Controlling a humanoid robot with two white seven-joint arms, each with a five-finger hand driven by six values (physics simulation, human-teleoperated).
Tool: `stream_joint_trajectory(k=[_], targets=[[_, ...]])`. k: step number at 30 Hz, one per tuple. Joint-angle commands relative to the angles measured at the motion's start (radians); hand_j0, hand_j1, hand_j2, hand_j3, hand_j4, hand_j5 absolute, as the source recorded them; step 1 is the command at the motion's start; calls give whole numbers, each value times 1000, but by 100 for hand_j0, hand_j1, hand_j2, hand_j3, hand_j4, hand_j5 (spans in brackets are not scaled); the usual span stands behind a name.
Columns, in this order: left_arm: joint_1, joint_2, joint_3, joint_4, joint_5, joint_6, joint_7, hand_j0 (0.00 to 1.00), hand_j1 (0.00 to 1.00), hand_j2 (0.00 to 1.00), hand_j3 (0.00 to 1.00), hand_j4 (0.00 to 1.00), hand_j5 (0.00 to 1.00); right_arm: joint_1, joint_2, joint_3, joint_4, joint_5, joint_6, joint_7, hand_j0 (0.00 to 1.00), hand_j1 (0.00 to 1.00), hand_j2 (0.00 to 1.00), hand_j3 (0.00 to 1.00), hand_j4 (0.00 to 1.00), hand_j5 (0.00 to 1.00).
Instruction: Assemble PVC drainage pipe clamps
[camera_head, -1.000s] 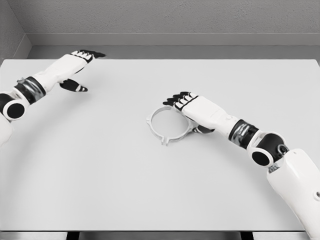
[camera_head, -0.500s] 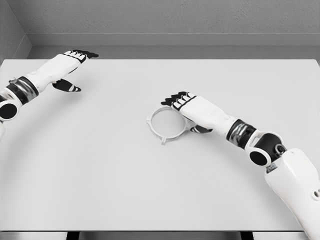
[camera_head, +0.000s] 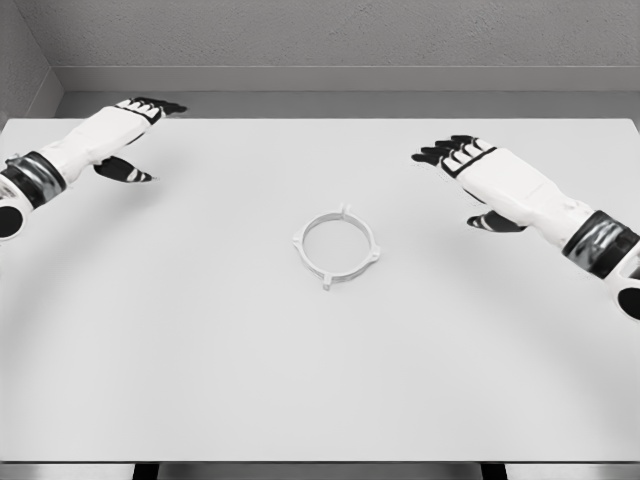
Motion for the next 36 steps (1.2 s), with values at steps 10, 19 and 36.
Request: stream_joint_trajectory(k=[10,19,36], targets=[[3,29,5,-1,7,0,1,100,100,100,100,100,100,-44,182,174,92,139,36,0,100,100,100,100,100,100],[5,29,5,5,6,0,1,100,100,100,100,100,100,-92,234,210,164,150,41,-2,100,100,100,100,100,100],[3,29,5,5,6,0,1,100,100,100,100,100,100,-120,260,240,210,162,41,-2,100,100,100,100,100,100]])
